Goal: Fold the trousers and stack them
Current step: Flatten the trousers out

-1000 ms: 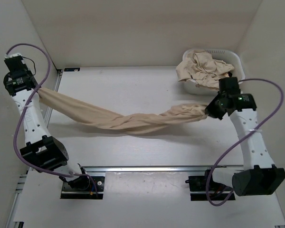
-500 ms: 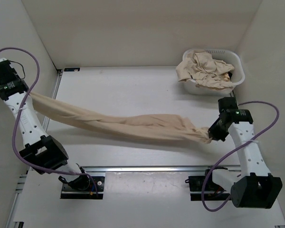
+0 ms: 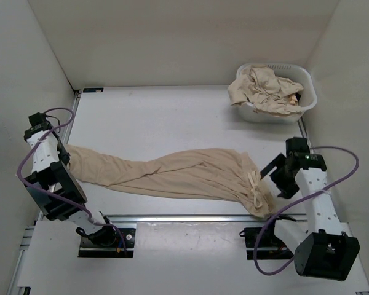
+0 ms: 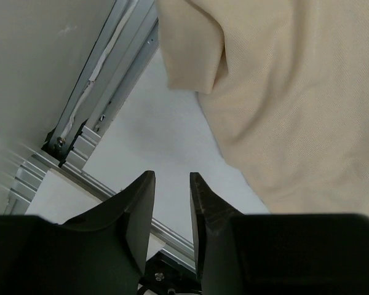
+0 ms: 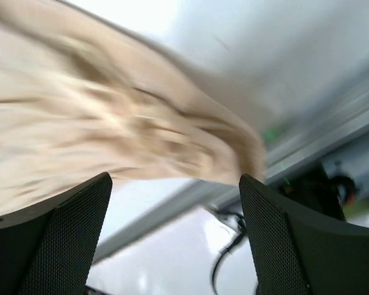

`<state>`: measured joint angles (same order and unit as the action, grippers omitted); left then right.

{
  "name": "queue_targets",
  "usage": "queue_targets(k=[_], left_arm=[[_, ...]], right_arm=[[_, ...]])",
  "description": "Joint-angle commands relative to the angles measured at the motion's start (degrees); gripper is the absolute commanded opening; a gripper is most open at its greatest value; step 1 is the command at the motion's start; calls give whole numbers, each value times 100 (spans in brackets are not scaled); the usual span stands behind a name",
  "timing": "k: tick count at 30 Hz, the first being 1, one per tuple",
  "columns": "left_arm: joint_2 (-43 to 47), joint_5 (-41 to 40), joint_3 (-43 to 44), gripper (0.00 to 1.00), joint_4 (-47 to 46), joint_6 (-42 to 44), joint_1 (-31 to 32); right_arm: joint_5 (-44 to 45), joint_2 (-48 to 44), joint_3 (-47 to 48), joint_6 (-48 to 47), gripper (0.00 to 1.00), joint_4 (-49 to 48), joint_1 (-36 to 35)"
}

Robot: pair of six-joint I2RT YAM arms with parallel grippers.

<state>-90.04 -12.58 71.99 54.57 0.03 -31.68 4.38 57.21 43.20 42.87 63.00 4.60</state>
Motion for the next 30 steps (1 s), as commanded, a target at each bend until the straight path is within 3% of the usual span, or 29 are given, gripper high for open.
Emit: queue_targets(k=[1,6,10,15,22,23,24,26,27,29,30], left_arm=[[452,150,-18,41,-86,-3,4],[321,282,35,46,1,-3,4],[320,230,114,51,142,-3,4],[645,98,-131,60,142,-3,4],[812,45,-255,62,195,-3,4],[813,45,-255,62,247,-3,4],[873,-7,-255,62,248,-3,4],[874,-8,-177,62,308,-3,4],[944,114,-124,62,309,-3,4],[997,351,61,63,545,-3,4],[1067,457,122,63,607,-3,4]], right_arm=[[370,-9,1187,-480,88,-559,-327],[-542,1852,1867,-1096,92,-1412,-644],[-693,2899,2139,-808,92,-2080,-1144],[-343,4121,2840,-368,92,-2397,-1619],[633,5501,3529,257,92,-1739,-1752],[704,5563,3476,309,87,-1739,-1752],[704,5625,3476,309,68,-1739,-1752],[775,5687,3423,309,44,-1739,-1752],[775,5687,3354,240,16,-1739,-1752],[775,5512,3265,169,0,-1739,-1752],[870,5407,3204,91,0,-1739,-1752]])
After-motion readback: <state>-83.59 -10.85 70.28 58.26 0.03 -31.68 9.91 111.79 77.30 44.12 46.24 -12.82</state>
